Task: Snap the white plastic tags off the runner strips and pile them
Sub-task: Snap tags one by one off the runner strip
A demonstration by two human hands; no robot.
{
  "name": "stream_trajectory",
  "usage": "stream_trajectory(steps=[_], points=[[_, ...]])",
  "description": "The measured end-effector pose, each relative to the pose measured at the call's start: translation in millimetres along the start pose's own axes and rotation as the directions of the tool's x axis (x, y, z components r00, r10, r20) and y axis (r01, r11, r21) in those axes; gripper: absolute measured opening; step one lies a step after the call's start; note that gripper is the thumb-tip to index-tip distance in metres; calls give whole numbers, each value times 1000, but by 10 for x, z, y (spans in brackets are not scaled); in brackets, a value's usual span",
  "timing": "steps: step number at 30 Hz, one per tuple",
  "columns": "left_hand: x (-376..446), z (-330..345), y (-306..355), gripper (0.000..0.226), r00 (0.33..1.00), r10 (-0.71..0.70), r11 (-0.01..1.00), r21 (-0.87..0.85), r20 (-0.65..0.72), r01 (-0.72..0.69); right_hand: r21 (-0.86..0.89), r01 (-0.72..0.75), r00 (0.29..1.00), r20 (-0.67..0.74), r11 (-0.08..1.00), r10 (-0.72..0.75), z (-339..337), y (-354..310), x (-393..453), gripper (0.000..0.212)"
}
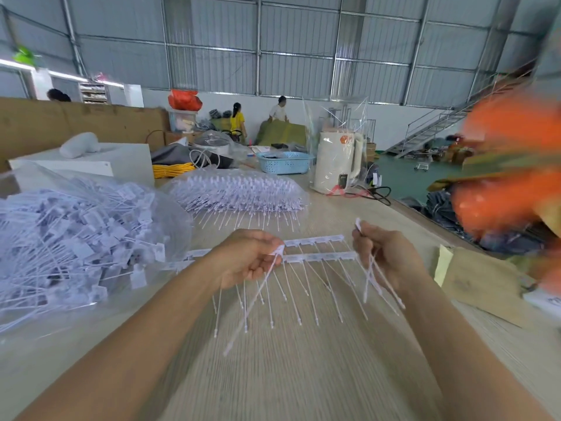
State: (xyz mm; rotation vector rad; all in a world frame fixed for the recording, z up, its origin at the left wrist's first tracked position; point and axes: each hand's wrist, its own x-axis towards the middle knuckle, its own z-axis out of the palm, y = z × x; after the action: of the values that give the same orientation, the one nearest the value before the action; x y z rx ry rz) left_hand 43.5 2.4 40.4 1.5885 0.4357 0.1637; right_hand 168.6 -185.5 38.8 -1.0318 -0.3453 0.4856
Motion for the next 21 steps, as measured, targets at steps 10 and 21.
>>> stream_trajectory(steps=[10, 21], points=[[-32, 277, -31, 14, 940, 329, 901, 330, -93, -283, -334, -38, 964, 236, 942, 123, 364, 347, -152, 11], [-9, 325, -9, 28, 919, 337, 941, 120, -206, -318, -284, 112, 992, 92, 952, -89, 388, 420, -132, 11]])
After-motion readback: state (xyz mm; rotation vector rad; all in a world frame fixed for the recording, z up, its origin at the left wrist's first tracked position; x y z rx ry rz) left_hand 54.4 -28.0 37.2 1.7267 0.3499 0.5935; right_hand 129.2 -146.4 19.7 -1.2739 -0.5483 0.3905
